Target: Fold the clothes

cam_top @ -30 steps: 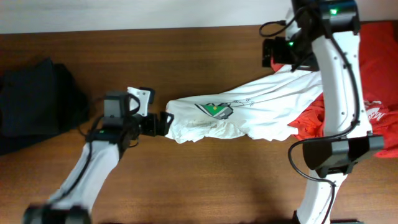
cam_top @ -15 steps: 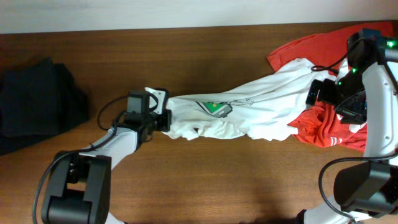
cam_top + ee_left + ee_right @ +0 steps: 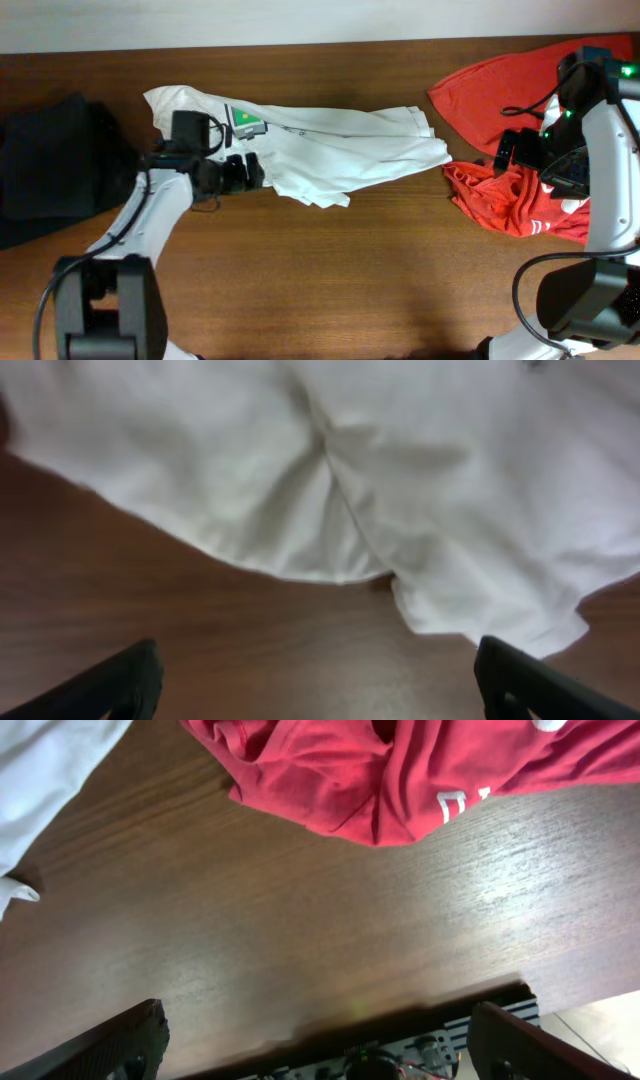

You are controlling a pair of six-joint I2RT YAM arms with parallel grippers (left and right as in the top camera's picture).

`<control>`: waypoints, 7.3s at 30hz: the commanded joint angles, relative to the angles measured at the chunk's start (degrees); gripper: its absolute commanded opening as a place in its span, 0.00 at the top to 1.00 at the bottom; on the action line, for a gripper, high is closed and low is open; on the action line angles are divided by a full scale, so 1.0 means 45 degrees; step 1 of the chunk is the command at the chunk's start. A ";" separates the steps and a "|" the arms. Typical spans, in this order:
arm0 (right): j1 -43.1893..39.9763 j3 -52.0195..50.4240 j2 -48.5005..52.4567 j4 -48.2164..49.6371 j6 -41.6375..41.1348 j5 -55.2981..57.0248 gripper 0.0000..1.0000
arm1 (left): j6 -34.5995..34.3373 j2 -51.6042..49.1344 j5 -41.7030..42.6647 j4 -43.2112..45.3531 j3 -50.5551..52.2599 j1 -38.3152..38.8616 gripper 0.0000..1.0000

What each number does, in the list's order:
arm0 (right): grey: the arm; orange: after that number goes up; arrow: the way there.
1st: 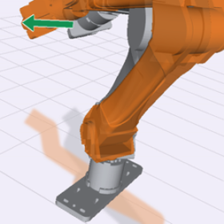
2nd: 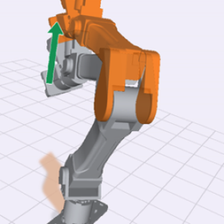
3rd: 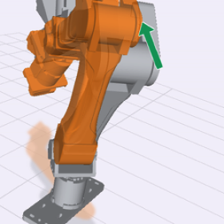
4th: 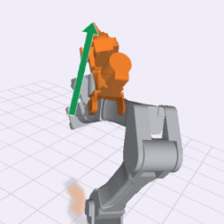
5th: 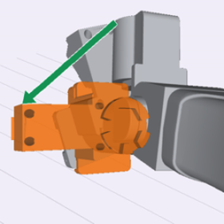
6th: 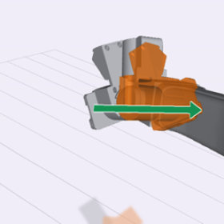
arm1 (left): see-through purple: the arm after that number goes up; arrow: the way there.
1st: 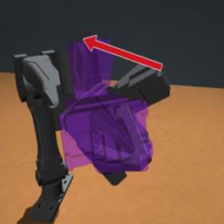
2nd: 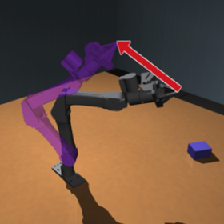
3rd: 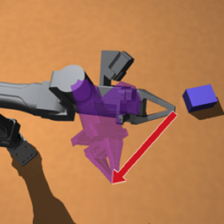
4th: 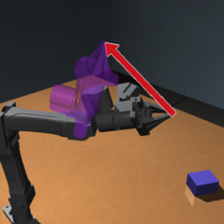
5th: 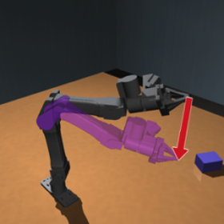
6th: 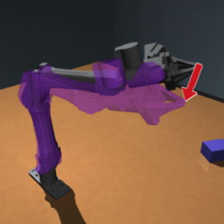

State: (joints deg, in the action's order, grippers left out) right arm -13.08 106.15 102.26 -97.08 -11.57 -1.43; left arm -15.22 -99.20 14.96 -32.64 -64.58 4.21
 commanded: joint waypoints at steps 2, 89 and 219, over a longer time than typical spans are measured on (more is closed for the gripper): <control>-0.0029 -0.0029 -0.0287 -0.0058 0.0087 0.0189 0.01 | -0.3691 -0.1763 -0.0180 0.1462 0.0379 0.0287 0.01; 0.6499 -1.1288 -0.0117 1.1924 -0.3551 -0.1870 0.49 | -0.0602 0.4473 -0.4507 -0.6572 -0.0491 -0.4639 1.00; 0.2448 -0.5843 0.1384 0.7281 -0.0097 -0.1885 0.32 | 0.2443 -0.0364 -0.2181 -0.5809 -0.4809 -0.4022 0.39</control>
State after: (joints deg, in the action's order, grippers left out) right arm -1.96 82.96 108.44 -64.25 -13.10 -7.86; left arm -5.50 -99.90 2.87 -58.33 -87.22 -16.58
